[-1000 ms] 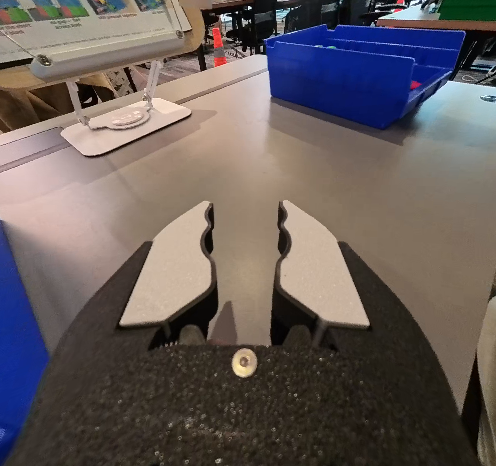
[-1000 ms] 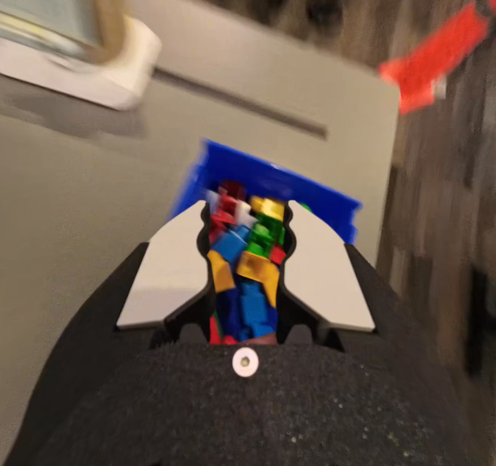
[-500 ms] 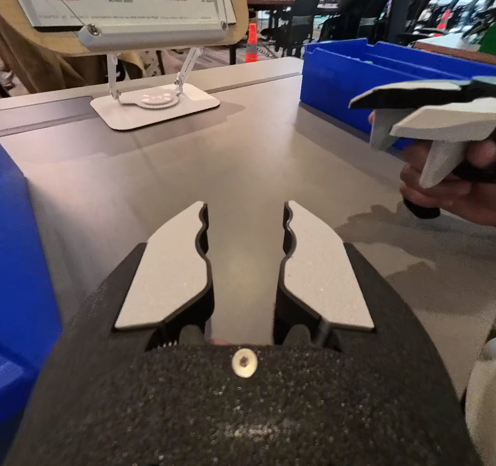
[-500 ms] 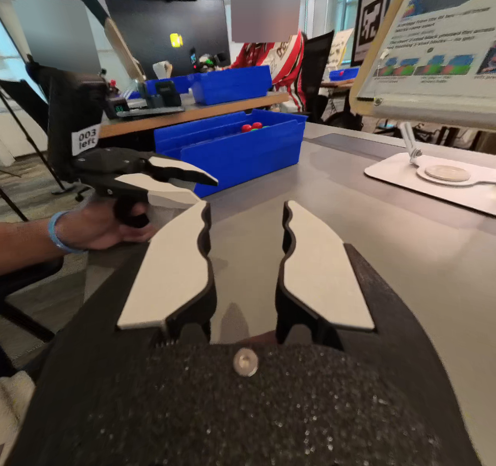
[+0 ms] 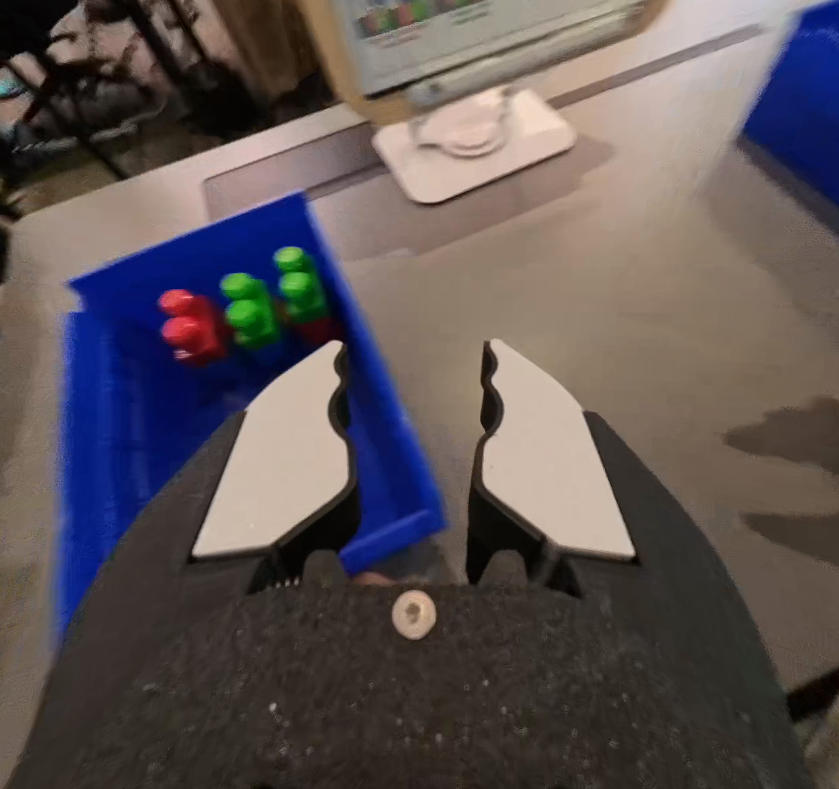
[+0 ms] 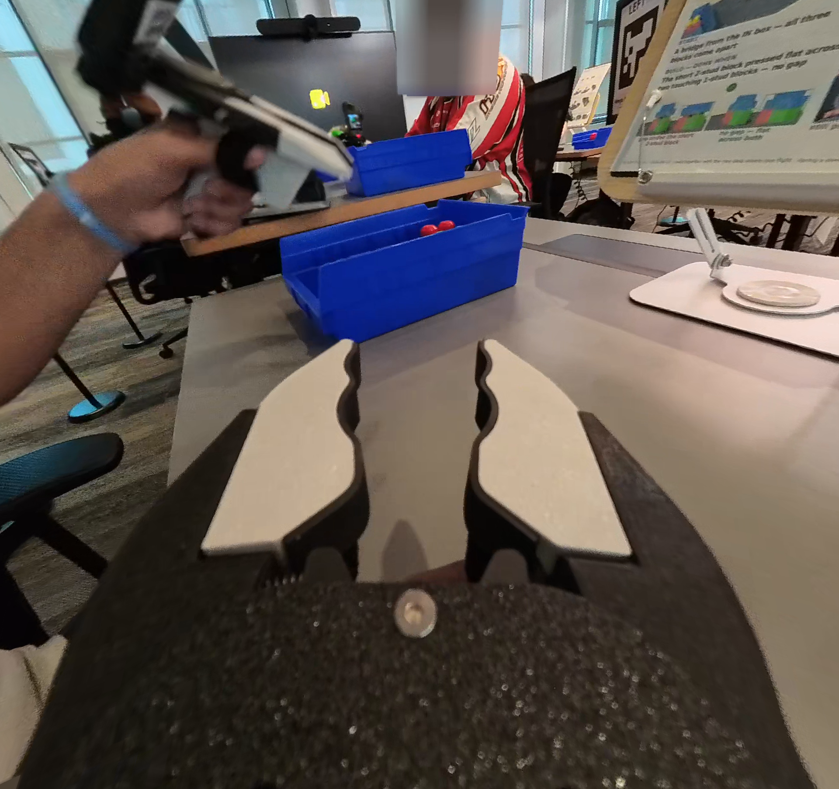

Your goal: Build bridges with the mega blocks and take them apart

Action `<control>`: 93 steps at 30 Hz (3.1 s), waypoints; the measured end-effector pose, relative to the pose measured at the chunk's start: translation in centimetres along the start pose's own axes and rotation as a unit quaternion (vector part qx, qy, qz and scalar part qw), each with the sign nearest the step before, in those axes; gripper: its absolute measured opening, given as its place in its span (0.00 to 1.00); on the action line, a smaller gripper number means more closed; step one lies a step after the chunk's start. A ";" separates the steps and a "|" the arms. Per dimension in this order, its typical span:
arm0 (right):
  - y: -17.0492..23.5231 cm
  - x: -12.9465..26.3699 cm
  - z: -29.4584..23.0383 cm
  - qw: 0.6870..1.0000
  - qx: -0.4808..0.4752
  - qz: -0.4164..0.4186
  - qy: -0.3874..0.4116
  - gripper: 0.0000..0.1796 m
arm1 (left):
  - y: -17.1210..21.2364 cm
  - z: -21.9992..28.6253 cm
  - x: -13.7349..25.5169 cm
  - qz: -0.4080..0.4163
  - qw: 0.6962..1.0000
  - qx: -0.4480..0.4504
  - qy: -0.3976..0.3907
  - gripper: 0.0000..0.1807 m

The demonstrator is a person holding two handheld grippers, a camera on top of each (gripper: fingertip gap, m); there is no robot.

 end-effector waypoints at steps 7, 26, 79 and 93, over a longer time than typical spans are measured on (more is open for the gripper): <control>0.2 -0.1 -0.4 1.000 -0.001 -0.007 -0.014 0.27 | -1.3 -13.9 -4.7 -0.118 0.984 0.133 -0.030 0.30; 0.9 0.4 0.5 1.000 -0.013 -0.021 -0.004 0.26 | 5.8 -23.9 -11.6 -0.249 0.933 0.250 -0.069 0.20; -2.3 1.8 -2.5 0.969 -0.133 0.051 -0.203 0.19 | 2.5 20.7 -5.1 0.197 0.775 0.002 0.601 0.19; -3.9 3.9 2.6 0.959 -0.211 0.103 -0.158 0.20 | 1.3 14.1 -3.4 0.268 0.824 0.013 0.499 0.19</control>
Point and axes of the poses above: each gripper's, where its closed fingertips meet, x back along the fingers, y out of its underside, z = x × y across the jaws, the point moved 3 cm from there along x, back along the fingers, and after that the axes turned 15 degrees about y, right-handed, at the moved point
